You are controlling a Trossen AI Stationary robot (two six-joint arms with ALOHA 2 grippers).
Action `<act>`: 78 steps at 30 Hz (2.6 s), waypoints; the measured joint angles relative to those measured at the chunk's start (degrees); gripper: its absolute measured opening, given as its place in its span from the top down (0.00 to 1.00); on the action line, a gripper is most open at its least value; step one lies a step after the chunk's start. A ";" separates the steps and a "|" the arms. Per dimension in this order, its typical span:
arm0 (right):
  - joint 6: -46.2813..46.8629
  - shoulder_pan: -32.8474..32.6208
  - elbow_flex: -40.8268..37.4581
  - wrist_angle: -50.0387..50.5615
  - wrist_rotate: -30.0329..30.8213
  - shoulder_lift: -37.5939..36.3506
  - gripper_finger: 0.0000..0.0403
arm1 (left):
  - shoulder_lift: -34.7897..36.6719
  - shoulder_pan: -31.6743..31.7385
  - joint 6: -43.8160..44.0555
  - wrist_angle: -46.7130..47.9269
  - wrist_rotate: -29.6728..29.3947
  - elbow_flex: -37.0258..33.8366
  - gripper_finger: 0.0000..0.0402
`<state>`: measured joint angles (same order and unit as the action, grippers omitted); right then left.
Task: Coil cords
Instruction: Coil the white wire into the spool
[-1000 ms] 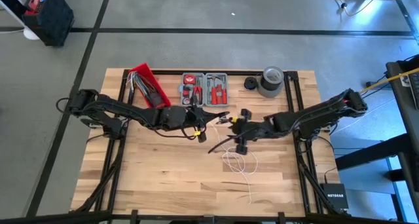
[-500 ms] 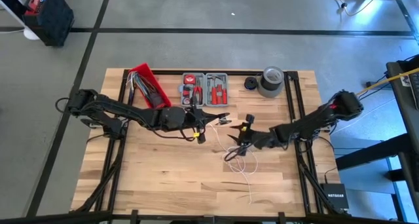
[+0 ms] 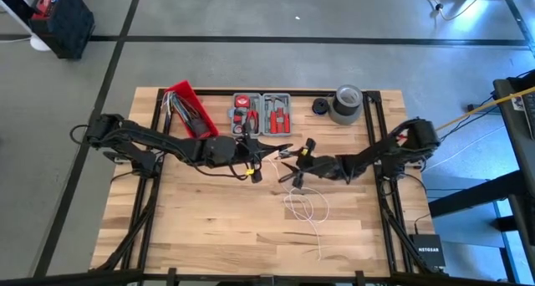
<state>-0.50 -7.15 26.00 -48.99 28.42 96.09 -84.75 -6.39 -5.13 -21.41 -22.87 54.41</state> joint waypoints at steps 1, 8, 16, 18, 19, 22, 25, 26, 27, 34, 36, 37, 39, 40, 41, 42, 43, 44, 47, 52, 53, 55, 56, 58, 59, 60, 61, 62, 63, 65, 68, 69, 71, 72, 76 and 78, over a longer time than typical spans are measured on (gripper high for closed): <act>-0.05 0.88 0.03 -2.50 -0.20 1.31 0.52 | 0.02 0.00 0.08 -0.09 0.00 0.00 1.00; -1.54 4.27 3.49 -4.96 -10.02 8.19 0.50 | 0.07 -0.35 0.15 0.08 -0.02 0.00 1.00; -7.04 3.84 5.52 -5.66 -12.63 9.19 0.50 | 0.09 -1.11 0.17 -0.12 -0.03 0.00 1.00; -10.72 4.28 6.61 -5.59 -12.70 9.19 0.50 | 0.09 -1.14 0.18 -0.71 -0.02 0.00 1.00; -12.19 4.52 7.20 -5.49 -13.13 9.19 0.50 | 0.11 -1.14 0.19 -0.85 -0.02 0.00 1.00; -13.66 5.45 8.61 -5.41 -16.67 9.30 0.50 | 0.11 -1.14 0.34 -0.97 -0.04 0.00 1.00; -13.72 5.84 9.04 -4.66 -19.14 10.02 0.50 | 0.11 -1.11 0.81 -1.79 -0.04 0.00 1.00; -13.87 5.74 9.03 -3.87 -19.10 10.02 0.50 | 0.11 -1.11 0.84 -1.79 -0.05 0.00 1.00; -14.48 5.70 9.03 -3.29 -19.00 10.02 0.50 | 0.11 -1.11 0.88 -1.79 -0.07 0.00 1.00; -16.49 6.17 9.03 -1.66 -18.82 10.02 0.50 | 0.11 -1.36 2.25 -1.44 -0.06 0.00 1.00; -16.87 6.23 8.98 -1.38 -18.54 10.02 0.50 | 0.11 -1.60 2.42 -1.42 -0.05 0.00 1.00; -17.64 6.23 8.98 -1.51 -18.53 10.02 0.50 | 0.11 -1.82 2.78 -1.44 -0.08 0.00 1.00; -18.95 6.20 8.98 -1.51 -18.55 10.02 0.50 | 0.11 -1.94 3.27 -0.82 -0.09 0.00 1.00; -19.22 6.18 8.98 -1.51 -18.55 10.02 0.50 | 0.11 -2.08 3.49 -0.22 -0.09 0.00 1.00; -19.30 6.18 8.98 -1.67 -18.55 10.02 0.50 | 0.11 -2.19 3.61 0.31 -0.09 0.00 1.00; -19.34 6.16 8.98 -1.95 -18.55 10.02 0.50 | 0.11 -2.21 3.62 0.54 -0.06 0.00 1.00; -19.48 6.17 8.98 -2.12 -18.57 10.02 0.50 | 0.11 -2.25 3.65 0.68 -0.04 0.00 1.00; -19.51 6.18 8.98 -2.14 -18.55 10.02 0.50 | 0.11 -2.25 3.65 0.78 -0.04 0.00 1.00; -19.52 6.09 8.98 -2.10 -18.56 10.02 0.50 | 0.42 -2.27 3.57 0.95 -0.02 0.00 1.00; -19.49 6.07 8.98 -2.08 -19.01 10.02 0.50 | 0.76 -2.27 3.23 1.01 -0.02 0.00 1.00; -19.47 6.07 8.98 -2.07 -19.25 10.02 0.50 | 0.76 -2.27 3.10 1.05 -0.02 0.00 1.00; -19.26 6.07 8.98 -2.24 -19.89 10.02 0.50 | 0.76 -2.26 2.92 1.04 0.00 0.00 1.00; -19.04 6.07 8.98 -2.95 -20.26 10.02 0.50 | 0.76 -2.16 2.93 0.96 0.01 0.00 1.00; -17.92 6.07 9.03 -5.35 -20.36 10.02 0.50 | 0.76 -1.87 2.93 0.96 0.02 0.00 1.00; -17.39 6.07 9.45 -6.07 -19.88 10.02 0.50 | 0.76 -1.75 2.93 1.01 0.02 0.00 1.00; -16.70 6.05 10.01 -6.59 -18.91 10.02 0.50 | 0.76 -1.77 3.00 0.98 0.02 0.00 1.00; -16.38 6.07 10.52 -6.64 -18.07 10.02 0.50 | 0.76 -1.75 3.23 0.88 0.02 0.00 1.00; -16.06 6.07 11.10 -6.47 -17.68 10.00 0.50 | 0.76 -1.75 3.37 0.79 0.00 0.00 1.00; -15.98 6.07 11.58 -6.36 -17.77 10.01 0.50 | 0.76 -1.75 3.45 0.77 0.00 0.00 1.00; -15.92 6.07 12.57 -7.03 -19.60 11.06 0.50 | 0.76 -1.76 3.49 0.73 0.03 0.00 1.00; -15.73 6.07 14.29 -6.67 -20.40 13.50 0.50 | 0.76 -1.80 3.52 -0.23 0.07 0.00 1.00; -15.62 6.06 14.76 -6.53 -20.01 14.23 0.50 | 0.76 -1.88 3.52 -0.46 0.07 0.00 1.00; -15.56 6.03 15.53 -6.73 -18.88 15.29 0.51 | 0.76 -1.90 3.55 -0.52 0.16 0.00 1.00; -15.58 6.05 15.75 -6.51 -18.75 15.56 0.52 | 0.76 -1.90 3.64 -0.50 0.17 0.00 1.00; -15.82 6.07 16.13 -6.81 -18.94 15.64 0.61 | 0.76 -2.09 3.72 -0.51 0.11 0.00 1.00; -16.21 6.07 16.11 -6.46 -18.86 15.61 0.67 | 0.76 -2.21 3.69 -0.18 0.07 0.00 1.00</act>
<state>-16.70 -1.08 42.11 -55.45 9.55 111.70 -83.99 -8.61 -1.43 -21.59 -22.81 54.41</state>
